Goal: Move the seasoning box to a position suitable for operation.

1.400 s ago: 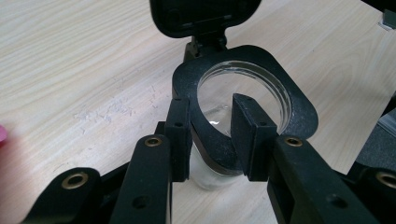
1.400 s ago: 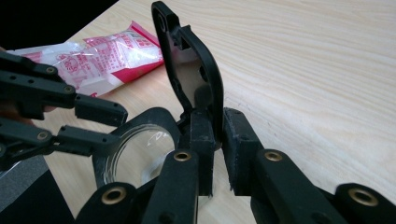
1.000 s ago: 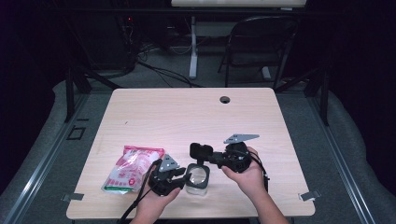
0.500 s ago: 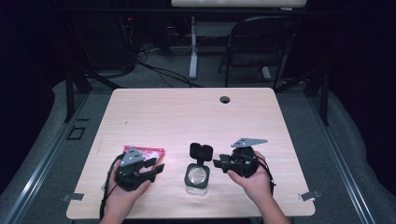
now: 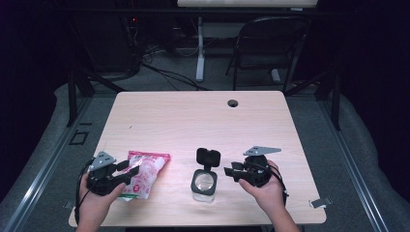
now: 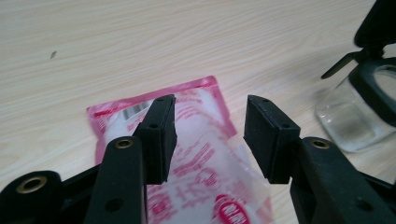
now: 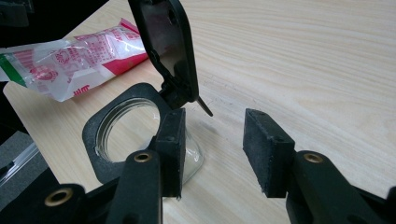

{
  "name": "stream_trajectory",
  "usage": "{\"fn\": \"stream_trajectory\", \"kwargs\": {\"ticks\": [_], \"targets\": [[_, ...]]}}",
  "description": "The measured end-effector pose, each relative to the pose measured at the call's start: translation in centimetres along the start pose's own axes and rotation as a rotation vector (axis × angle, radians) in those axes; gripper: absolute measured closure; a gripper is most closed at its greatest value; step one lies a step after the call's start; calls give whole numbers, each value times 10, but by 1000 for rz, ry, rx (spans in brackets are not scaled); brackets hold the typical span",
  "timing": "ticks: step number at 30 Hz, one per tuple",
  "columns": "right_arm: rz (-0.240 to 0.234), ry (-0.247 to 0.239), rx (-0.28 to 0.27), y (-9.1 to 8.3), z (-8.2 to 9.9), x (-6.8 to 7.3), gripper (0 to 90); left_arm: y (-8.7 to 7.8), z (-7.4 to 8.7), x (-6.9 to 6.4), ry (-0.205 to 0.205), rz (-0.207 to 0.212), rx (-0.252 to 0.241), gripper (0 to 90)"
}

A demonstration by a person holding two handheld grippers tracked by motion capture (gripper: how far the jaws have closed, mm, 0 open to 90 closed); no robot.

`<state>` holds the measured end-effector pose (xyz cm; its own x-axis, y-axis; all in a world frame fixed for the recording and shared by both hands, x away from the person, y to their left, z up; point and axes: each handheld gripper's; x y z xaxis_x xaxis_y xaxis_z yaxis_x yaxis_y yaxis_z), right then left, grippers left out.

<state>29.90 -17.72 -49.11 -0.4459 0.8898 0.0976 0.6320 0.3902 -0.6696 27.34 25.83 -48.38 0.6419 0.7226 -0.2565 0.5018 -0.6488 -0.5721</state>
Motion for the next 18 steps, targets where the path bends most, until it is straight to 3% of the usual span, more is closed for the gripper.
{"fn": "stream_trajectory", "kwargs": {"ticks": [7,12,18], "targets": [[10,5,1,-5,3,-2,586,-11,19,12,-36,-26,19,515],[11,13,-3,-4,4,-3,584,-18,25,18,-38,-50,29,539],[9,15,2,-2,5,-2,579,-24,35,30,-83,-83,14,538]]}}
Point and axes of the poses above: each handheld gripper's, and its own axes: y roughly forward along the jaws, z roughly out of its underside, x roughly to its left, and after that the axes turned 15 degrees about z, right-handed
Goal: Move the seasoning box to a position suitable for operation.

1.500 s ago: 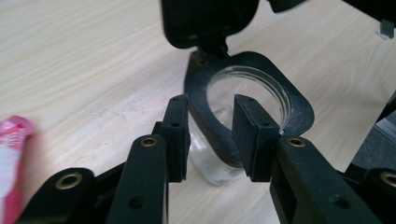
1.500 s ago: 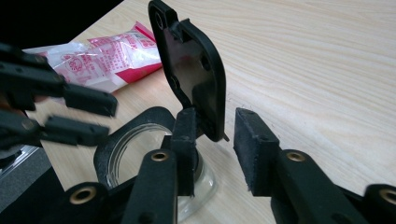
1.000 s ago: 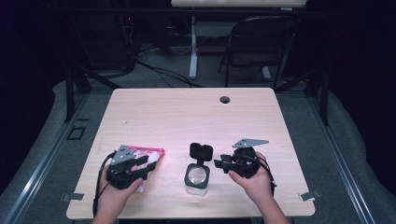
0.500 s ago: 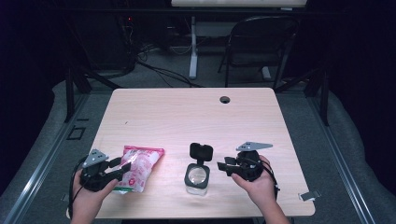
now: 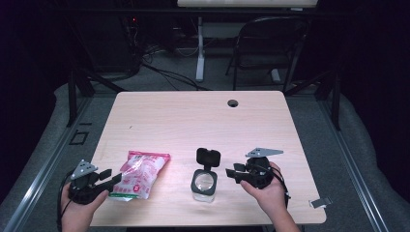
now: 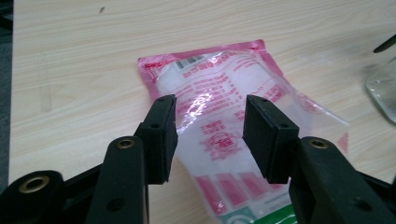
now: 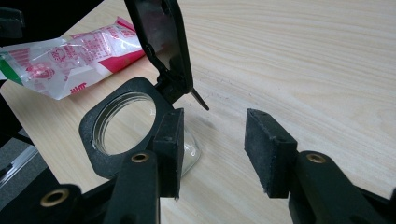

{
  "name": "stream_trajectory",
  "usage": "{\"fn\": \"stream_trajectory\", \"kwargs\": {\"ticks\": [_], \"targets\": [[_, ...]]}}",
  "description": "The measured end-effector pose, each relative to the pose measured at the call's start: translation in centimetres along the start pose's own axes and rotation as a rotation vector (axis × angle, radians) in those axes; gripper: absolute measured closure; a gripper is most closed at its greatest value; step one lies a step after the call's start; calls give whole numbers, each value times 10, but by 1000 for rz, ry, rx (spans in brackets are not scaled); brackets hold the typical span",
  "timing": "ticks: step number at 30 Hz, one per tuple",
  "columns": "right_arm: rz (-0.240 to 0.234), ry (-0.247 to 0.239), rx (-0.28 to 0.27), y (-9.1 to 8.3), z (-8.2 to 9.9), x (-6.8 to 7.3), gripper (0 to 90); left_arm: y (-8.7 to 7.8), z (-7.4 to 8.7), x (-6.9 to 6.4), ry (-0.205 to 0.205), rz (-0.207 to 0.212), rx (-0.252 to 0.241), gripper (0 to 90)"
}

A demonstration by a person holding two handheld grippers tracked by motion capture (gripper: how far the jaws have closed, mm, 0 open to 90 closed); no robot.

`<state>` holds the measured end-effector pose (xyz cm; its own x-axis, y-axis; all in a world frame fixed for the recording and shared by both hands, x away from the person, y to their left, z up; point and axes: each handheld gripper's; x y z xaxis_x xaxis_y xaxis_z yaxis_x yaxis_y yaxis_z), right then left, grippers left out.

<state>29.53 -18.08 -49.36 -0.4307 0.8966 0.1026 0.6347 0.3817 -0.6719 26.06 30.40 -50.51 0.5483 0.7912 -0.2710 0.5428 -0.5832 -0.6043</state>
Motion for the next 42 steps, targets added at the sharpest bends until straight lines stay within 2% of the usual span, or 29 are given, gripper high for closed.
{"fn": "stream_trajectory", "kwargs": {"ticks": [1,5,14,17,19,22,29,33,36,41,42], "targets": [[6,-12,8,0,0,-1,579,0,1,2,1,-9,-2,536],[5,-5,8,0,0,0,577,-6,6,9,11,-41,-4,535],[6,-4,6,0,0,-1,570,-18,29,32,-53,-92,19,560],[1,3,4,2,1,0,568,-18,36,35,-65,-85,30,564],[2,-4,6,2,1,0,568,-17,36,34,-68,-77,18,564],[5,-4,9,3,1,0,568,-19,31,30,-56,-70,10,563],[6,4,13,4,1,0,563,-10,17,16,-32,-14,-2,560],[6,-5,17,4,1,0,559,3,14,14,-60,24,22,565],[7,-5,17,4,2,0,558,9,14,14,-69,27,39,566],[6,-1,13,5,2,-1,554,15,17,18,-119,46,38,563],[6,-1,13,5,2,-1,554,15,17,18,-119,46,38,564]]}}
Point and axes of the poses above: each handheld gripper's, and its own axes: y roughly forward along the jaws, z roughly out of its underside, x roughly to its left, and after that the axes turned 15 degrees about z, right-handed
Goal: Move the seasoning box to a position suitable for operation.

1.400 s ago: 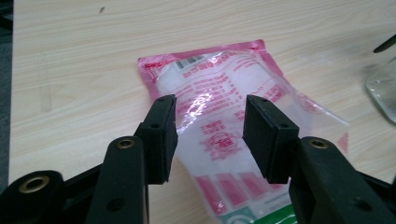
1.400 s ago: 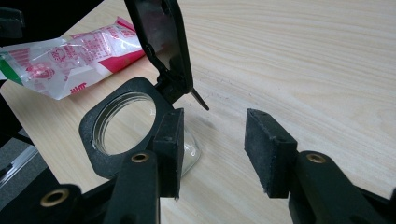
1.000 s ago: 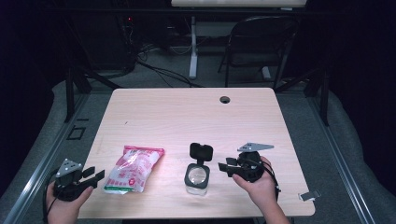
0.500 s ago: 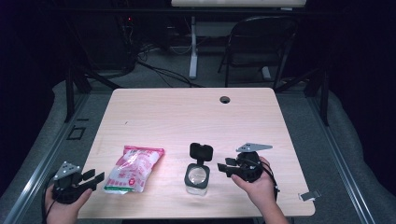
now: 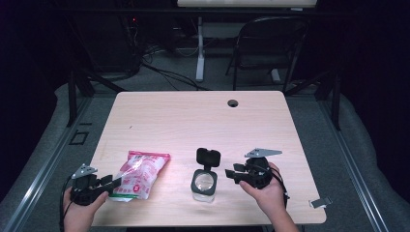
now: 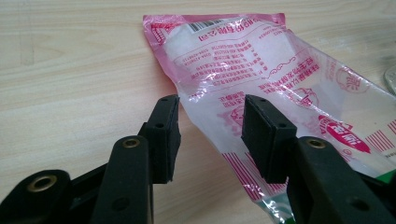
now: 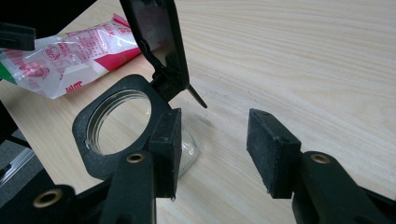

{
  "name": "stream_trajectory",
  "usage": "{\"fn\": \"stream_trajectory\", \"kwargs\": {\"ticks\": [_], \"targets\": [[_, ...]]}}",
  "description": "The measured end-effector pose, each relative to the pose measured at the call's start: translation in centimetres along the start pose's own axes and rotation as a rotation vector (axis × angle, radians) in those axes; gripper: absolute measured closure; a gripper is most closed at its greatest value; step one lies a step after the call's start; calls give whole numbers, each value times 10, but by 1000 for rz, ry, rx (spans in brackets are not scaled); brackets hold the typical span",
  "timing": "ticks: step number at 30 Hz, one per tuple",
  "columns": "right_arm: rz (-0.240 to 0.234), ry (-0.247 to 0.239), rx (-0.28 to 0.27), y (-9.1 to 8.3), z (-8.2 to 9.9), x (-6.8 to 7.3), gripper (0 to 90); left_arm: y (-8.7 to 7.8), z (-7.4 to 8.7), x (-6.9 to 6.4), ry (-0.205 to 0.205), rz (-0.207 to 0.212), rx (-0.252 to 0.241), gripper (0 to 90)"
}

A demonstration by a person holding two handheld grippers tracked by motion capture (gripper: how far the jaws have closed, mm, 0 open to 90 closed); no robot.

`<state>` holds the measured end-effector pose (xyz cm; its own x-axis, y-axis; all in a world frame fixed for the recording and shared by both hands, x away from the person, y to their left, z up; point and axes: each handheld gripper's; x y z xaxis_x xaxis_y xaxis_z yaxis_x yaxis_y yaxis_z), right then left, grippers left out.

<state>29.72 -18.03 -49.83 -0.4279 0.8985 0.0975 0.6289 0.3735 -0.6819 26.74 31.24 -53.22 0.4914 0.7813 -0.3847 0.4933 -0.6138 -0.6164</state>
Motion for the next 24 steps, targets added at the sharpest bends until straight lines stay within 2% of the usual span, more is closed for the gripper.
{"fn": "stream_trajectory", "kwargs": {"ticks": [3,6,12,16,18,24], "targets": [[-4,1,-2,0,0,1,553,3,3,2,-26,23,12,592],[-3,1,-3,0,0,1,552,5,4,2,-24,22,27,650],[0,3,-1,-1,0,0,551,8,5,-3,-2,20,45,783],[1,5,-4,0,0,0,551,9,6,-5,15,6,34,863],[2,6,-10,0,0,0,551,10,6,-7,25,13,40,895],[3,5,-8,-1,0,-1,551,16,6,-19,50,44,47,900]]}}
Point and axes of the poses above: each handheld gripper's, and its own axes: y roughly forward along the jaws, z roughly out of its underside, x roughly to its left, and after that the axes turned 15 degrees about z, right-handed
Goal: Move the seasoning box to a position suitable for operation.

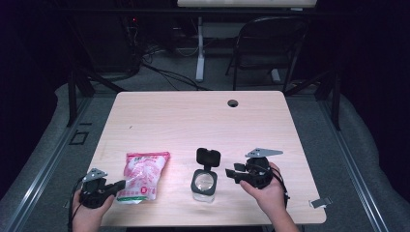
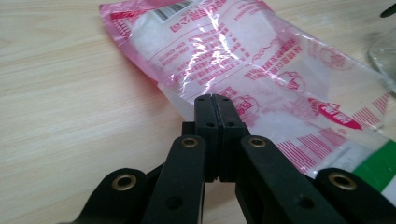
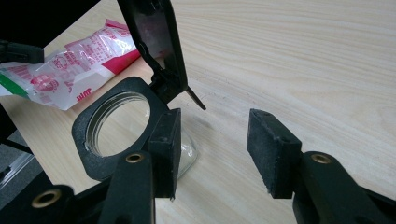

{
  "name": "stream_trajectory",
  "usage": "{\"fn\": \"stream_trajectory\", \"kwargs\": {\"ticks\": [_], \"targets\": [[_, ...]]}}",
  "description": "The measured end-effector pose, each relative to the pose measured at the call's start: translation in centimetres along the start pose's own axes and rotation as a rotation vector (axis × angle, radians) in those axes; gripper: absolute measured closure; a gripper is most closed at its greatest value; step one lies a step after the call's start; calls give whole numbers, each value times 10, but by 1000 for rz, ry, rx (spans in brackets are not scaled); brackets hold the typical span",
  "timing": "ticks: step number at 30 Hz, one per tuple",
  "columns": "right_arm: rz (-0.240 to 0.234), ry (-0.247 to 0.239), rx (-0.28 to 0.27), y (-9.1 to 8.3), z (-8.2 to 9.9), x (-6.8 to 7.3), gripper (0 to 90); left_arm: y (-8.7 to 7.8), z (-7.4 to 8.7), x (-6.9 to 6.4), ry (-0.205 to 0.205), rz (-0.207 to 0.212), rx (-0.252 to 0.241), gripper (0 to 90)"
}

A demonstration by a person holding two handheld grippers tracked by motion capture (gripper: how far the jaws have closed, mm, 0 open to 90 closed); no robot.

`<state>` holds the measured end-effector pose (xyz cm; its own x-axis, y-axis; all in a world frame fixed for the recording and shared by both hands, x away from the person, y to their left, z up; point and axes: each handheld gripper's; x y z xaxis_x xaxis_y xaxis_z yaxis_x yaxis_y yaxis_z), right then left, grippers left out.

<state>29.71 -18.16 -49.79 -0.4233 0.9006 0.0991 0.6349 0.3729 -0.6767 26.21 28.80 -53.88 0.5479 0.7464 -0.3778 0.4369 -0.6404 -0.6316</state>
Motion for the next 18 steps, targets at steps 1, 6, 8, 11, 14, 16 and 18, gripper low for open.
{"fn": "stream_trajectory", "kwargs": {"ticks": [1,6,8,11,14,16,18], "targets": [[2,1,1,0,0,0,552,0,0,0,0,0,0,900],[2,5,-1,0,0,-1,552,7,-3,-14,17,37,-1,900],[3,5,-2,1,1,-1,551,12,-5,-21,33,49,4,900],[3,6,4,2,1,-1,552,20,-8,-28,60,66,22,900],[3,6,4,2,1,-1,551,26,-10,-31,69,77,31,900],[3,6,4,2,1,-1,551,29,-11,-33,74,89,30,900],[5,4,2,2,1,-2,552,29,-11,-34,83,91,32,900]]}}
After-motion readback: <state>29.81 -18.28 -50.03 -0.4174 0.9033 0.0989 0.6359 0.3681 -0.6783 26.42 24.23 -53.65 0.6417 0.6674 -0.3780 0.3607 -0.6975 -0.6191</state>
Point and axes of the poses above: each handheld gripper's, and its own axes: y roughly forward along the jaws, z roughly out of its underside, x roughly to its left, and after that the axes turned 15 degrees about z, right-handed
